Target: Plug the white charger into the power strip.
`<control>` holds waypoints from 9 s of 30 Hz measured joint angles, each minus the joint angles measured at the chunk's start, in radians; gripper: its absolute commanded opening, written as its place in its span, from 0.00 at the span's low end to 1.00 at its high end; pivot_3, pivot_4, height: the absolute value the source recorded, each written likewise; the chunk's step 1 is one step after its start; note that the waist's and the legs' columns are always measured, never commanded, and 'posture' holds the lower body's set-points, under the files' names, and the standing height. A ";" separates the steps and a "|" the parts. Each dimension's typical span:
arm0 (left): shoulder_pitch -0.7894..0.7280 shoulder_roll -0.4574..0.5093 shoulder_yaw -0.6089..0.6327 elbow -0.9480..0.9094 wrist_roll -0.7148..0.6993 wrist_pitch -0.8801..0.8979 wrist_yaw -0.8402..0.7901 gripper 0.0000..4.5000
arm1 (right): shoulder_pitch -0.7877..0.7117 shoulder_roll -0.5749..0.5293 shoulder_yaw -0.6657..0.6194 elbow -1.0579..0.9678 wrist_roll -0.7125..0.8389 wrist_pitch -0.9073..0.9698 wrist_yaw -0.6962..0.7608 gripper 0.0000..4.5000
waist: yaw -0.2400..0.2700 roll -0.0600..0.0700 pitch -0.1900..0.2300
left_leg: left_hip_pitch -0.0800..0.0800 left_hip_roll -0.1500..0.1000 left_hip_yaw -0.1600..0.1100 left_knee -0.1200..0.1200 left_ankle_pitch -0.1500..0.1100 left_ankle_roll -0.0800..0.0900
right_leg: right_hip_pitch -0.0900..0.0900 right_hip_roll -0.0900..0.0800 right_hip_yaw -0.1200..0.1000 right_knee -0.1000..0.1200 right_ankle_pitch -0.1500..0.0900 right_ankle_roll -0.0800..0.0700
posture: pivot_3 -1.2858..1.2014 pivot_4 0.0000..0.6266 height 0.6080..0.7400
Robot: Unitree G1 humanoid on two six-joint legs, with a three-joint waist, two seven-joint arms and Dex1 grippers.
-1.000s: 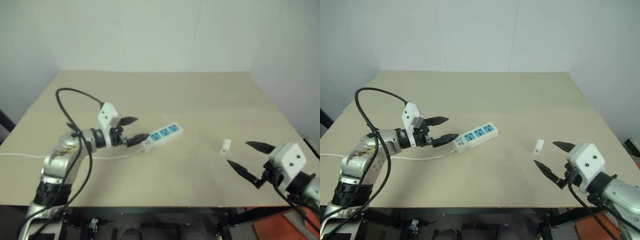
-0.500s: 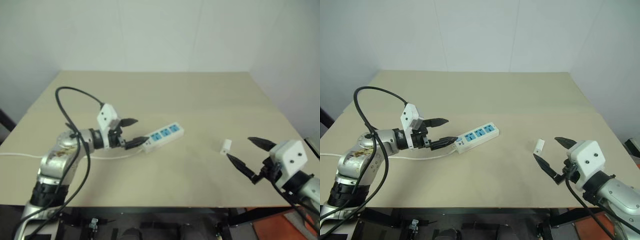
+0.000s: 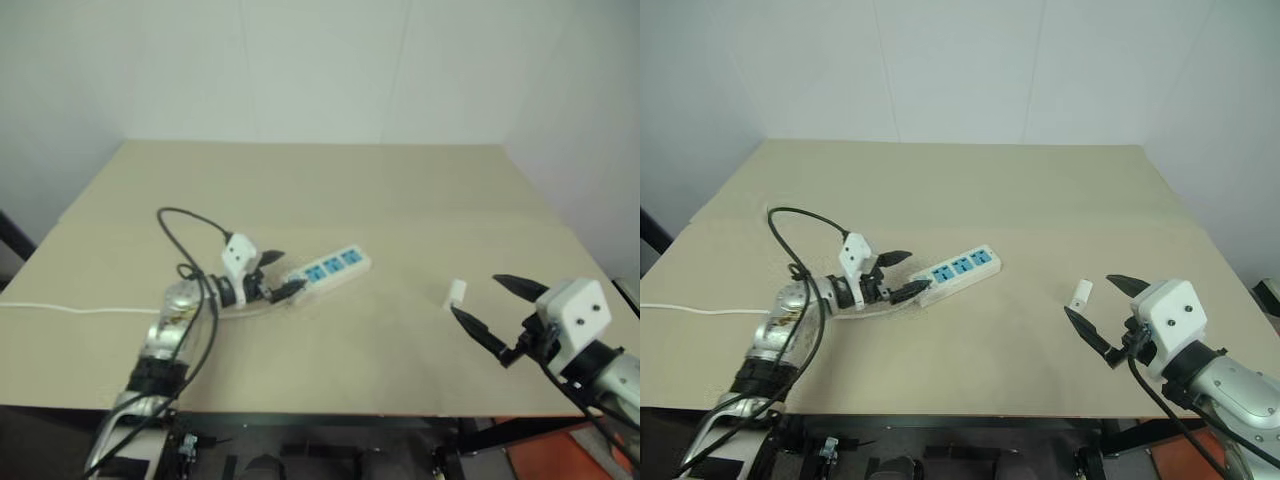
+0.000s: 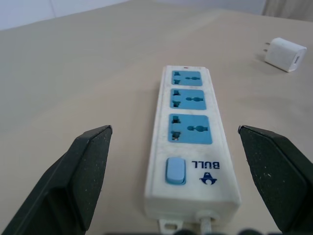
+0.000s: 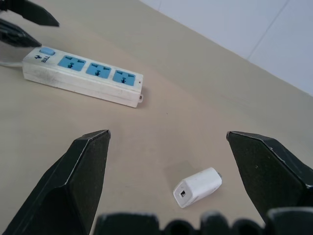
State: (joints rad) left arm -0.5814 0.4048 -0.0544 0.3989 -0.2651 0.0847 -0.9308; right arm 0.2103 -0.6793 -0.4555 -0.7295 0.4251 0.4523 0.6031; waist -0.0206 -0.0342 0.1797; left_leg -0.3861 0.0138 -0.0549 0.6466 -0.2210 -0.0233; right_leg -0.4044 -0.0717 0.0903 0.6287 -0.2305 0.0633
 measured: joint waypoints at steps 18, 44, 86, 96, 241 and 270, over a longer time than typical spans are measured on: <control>-0.241 -0.155 0.003 0.672 0.151 -0.435 -0.037 1.00 | 0.021 0.000 0.010 -0.035 -0.010 0.012 -0.042 1.00 | 0.017 0.000 -0.006 | 0.000 -0.002 -0.001 0.001 0.000 0.000 | 0.002 -0.001 0.000 0.000 -0.004 0.008 | 0.52 0.24 1.00; -0.098 -0.119 -0.050 0.424 0.116 -0.412 -0.538 0.73 | -0.004 -0.086 0.005 -0.010 -0.009 0.037 0.034 1.00 | 0.009 0.005 -0.016 | -0.001 -0.002 -0.001 0.001 0.000 0.000 | 0.001 -0.002 -0.001 -0.001 -0.004 0.009 | 0.52 0.24 1.00; -0.110 -0.165 -0.105 0.415 0.128 -0.410 -0.480 0.73 | -1.108 -0.320 0.886 1.466 -0.875 -1.483 0.580 1.00 | 0.004 0.007 -0.014 | 0.000 -0.002 0.000 0.002 0.000 0.000 | 0.001 -0.003 -0.001 -0.002 0.001 0.002 | 0.52 0.24 1.00; -0.085 -0.160 -0.110 0.376 0.128 -0.403 -0.463 0.73 | -1.284 -0.216 1.021 1.684 -1.112 -1.560 0.393 1.00 | -0.004 0.007 -0.014 | 0.001 -0.003 0.000 0.002 0.000 0.000 | 0.001 -0.003 0.000 0.000 0.000 0.001 | 0.52 0.24 1.00; -0.027 -0.047 -0.103 0.307 0.076 -0.360 -0.489 0.73 | -0.823 0.284 0.698 1.042 -0.155 -0.358 0.624 0.27 | -0.031 0.006 -0.017 | 0.007 0.002 -0.001 -0.002 0.000 0.000 | 0.004 0.002 0.000 0.001 -0.004 0.005 | 0.52 0.24 1.00; -0.033 -0.066 -0.102 0.325 0.085 -0.369 -0.483 0.73 | -0.788 0.268 0.720 1.008 -0.244 -0.317 0.615 1.00 | -0.025 0.007 -0.017 | 0.015 0.002 -0.002 -0.004 -0.001 0.001 | 0.014 0.003 -0.001 -0.002 -0.006 0.007 | 0.52 0.24 1.00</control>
State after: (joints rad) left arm -0.6144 0.3389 -0.1565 0.7236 -0.1804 -0.2845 -1.4135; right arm -0.5773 -0.4110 0.2641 0.2785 0.1809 0.1358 1.2185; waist -0.0451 -0.0277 0.1629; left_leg -0.3707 0.0161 -0.0568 0.6429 -0.2219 -0.0227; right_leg -0.3907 -0.0689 0.0894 0.6265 -0.2363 0.0703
